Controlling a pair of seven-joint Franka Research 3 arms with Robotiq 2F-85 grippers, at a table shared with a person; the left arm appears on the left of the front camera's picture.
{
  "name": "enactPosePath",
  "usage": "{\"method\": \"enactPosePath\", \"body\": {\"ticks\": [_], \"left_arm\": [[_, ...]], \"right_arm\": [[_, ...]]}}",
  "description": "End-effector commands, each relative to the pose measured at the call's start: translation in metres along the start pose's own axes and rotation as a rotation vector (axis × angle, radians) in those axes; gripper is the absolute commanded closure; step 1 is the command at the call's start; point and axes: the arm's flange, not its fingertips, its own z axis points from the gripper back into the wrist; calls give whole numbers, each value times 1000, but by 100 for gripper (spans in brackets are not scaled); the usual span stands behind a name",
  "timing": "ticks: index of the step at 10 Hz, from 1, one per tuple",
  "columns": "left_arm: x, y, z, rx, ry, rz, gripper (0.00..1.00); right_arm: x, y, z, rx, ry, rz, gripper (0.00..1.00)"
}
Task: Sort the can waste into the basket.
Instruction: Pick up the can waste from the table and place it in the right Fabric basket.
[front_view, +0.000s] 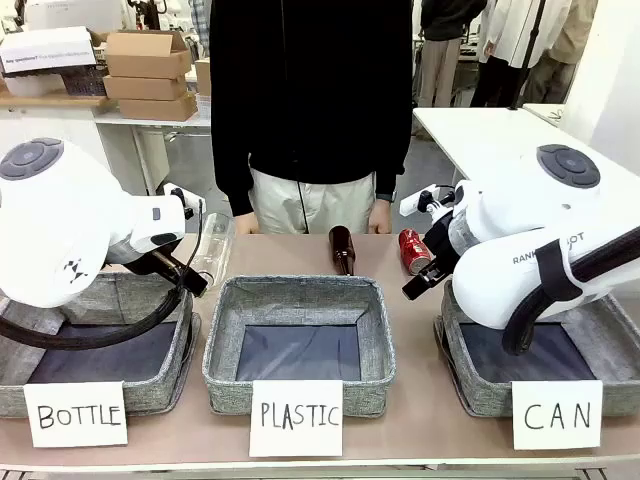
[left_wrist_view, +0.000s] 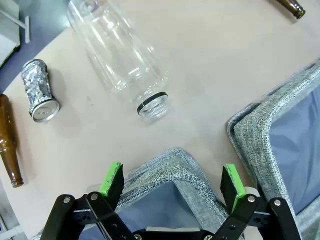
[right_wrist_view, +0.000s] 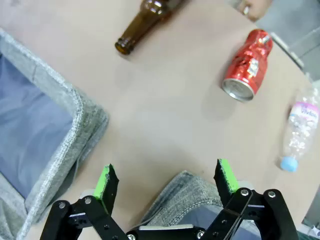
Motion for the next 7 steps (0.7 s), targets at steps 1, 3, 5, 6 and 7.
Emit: {"method": "enactPosePath", "body": {"ticks": [1,3,5,6,7], "left_arm": [[0,0,0,0,0,0,0],[0,0,0,0,0,0,0],[0,0,0,0,0,0,0],[0,0,0,0,0,0,0],[0,0,0,0,0,0,0]], "right_arm": [[0,0,0,0,0,0,0],[0,0,0,0,0,0,0],[0,0,0,0,0,0,0],[0,0,0,0,0,0,0],[0,0,0,0,0,0,0]]}}
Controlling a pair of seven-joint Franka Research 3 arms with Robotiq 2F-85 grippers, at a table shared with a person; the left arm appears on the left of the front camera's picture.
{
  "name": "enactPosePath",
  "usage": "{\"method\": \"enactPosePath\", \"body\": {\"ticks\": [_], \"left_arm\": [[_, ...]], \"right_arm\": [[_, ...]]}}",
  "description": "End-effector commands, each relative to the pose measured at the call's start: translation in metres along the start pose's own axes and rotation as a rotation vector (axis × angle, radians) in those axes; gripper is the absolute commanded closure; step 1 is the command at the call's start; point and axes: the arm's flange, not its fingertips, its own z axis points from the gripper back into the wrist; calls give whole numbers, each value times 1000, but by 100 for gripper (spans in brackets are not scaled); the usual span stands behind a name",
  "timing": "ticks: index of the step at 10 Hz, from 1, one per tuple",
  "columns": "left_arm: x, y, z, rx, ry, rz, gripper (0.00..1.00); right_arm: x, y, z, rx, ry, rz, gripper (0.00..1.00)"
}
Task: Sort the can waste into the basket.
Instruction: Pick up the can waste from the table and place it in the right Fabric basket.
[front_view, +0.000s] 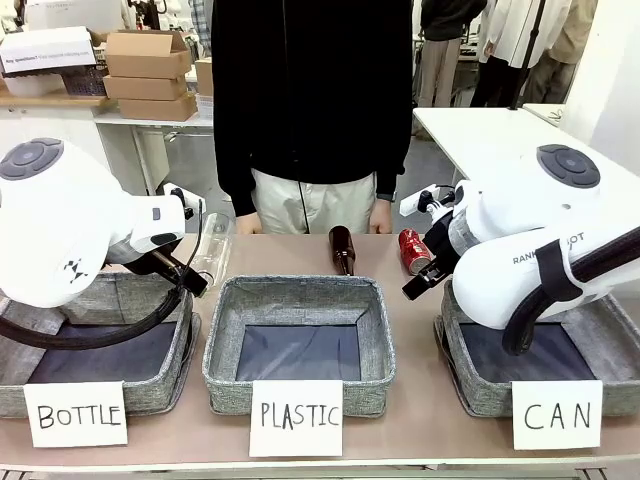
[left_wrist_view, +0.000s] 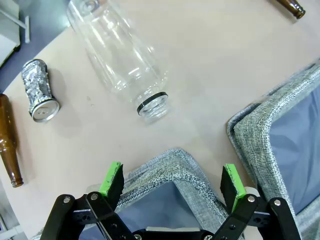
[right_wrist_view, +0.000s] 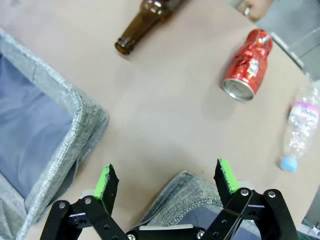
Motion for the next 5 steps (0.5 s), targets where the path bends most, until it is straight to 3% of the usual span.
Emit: {"method": "enactPosePath", "body": {"ticks": [1,4,5], "left_arm": [[0,0,0,0,0,-1,0],[0,0,0,0,0,0,0],[14,4,32,26,-21,5,0]], "right_arm": [[0,0,0,0,0,0,0],[0,0,0,0,0,0,0],[17,-6,24,-33,-38,-35,0]]}}
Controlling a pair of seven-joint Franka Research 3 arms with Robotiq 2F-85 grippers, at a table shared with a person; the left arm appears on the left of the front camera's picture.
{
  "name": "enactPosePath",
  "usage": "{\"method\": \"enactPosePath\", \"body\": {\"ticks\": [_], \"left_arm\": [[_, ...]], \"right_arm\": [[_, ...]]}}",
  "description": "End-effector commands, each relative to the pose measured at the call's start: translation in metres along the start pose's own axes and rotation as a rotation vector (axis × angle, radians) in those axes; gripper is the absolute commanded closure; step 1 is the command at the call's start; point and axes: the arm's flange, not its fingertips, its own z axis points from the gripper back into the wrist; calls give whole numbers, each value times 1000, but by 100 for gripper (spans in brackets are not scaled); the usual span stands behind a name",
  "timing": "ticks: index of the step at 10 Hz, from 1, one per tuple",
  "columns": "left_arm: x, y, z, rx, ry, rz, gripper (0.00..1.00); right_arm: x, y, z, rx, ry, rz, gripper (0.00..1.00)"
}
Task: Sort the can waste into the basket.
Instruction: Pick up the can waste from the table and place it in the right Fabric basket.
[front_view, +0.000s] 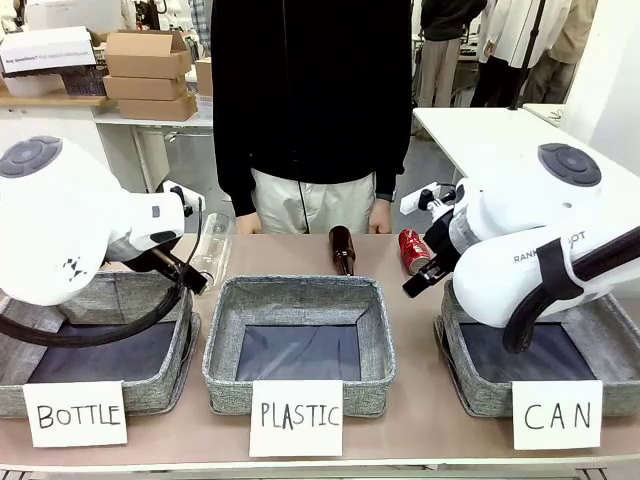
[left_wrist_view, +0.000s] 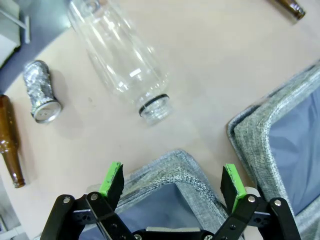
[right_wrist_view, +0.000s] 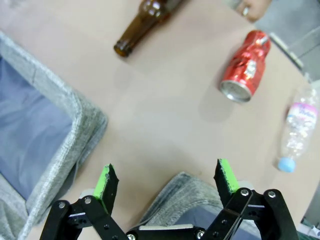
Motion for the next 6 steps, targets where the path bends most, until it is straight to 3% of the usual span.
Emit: {"method": "enactPosePath", "body": {"ticks": [1,3,4,5,6], "left_arm": [[18,4,64,-23,-25,8,0],[12,-5,136,15,-24,-19,0],[3,-11,151,-42,-37,-67,0],[-16,-21,161,-97,-38,-146,0],[21,-5,133,1,-40,-27,0]], "right_arm": [[30,-8,50,-77,-21,-116,0],[36,-18,125,-48,-21,-201,0],[30,-19,144,-62,-32,-217,0],[14,-15,168,-37,-20,-170,0],[0,-13,174,-153,-75,-218,0]]}}
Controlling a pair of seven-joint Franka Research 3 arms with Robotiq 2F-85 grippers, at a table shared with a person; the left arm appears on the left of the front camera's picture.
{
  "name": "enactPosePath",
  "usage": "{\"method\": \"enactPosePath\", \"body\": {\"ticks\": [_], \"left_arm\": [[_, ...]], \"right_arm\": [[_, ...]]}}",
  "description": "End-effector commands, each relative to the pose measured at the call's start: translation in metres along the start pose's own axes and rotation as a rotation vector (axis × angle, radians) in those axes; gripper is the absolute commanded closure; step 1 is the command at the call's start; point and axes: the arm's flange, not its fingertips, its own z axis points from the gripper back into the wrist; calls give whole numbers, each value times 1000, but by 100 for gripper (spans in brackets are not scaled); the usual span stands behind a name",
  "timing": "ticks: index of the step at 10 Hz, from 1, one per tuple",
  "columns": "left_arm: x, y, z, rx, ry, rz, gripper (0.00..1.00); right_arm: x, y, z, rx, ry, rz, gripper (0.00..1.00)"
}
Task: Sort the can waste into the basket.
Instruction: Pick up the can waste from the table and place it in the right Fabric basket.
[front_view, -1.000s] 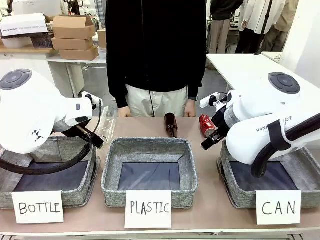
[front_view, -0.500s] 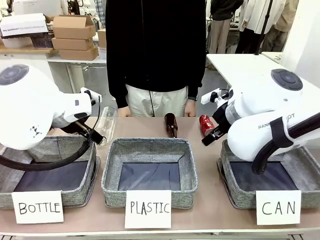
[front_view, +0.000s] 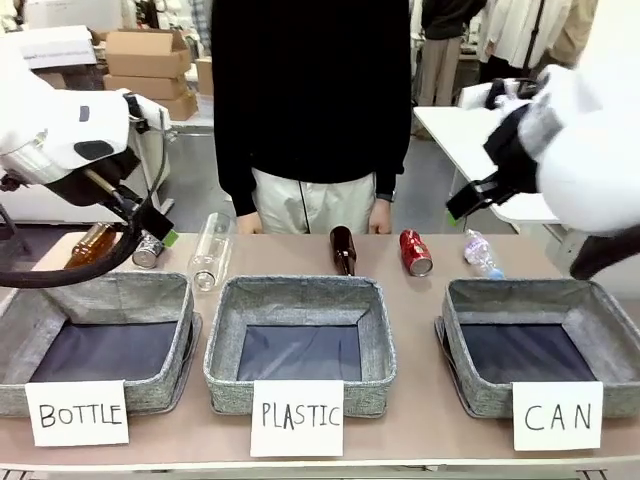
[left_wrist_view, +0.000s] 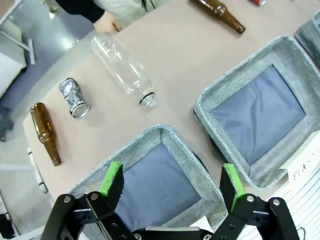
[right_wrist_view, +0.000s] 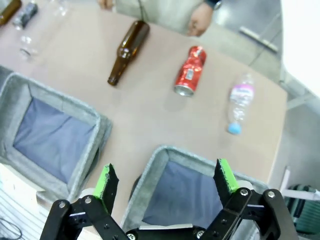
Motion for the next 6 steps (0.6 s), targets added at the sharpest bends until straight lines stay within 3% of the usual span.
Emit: {"method": "enactPosePath", "body": {"ticks": [1,2,3,4,5,6], "left_arm": [[2,13,-34,30,5,49,0],[0,0,0,0,0,0,0],[3,-2,-5,-288,82,-11,0],[-4,15,13,-474,114,111,0],[-13,36,34,-662,115,302,0],[-23,54,49,-737,145,524,0]], "right_arm": [[2,2,-24,19,17,8,0],[0,0,0,0,0,0,0],[-2,8,-17,164,143,-109,0],[-3,4,-4,401,260,-411,0],[-11,-9,13,584,357,-601,0],[-24,-28,31,921,466,-656,0]]}}
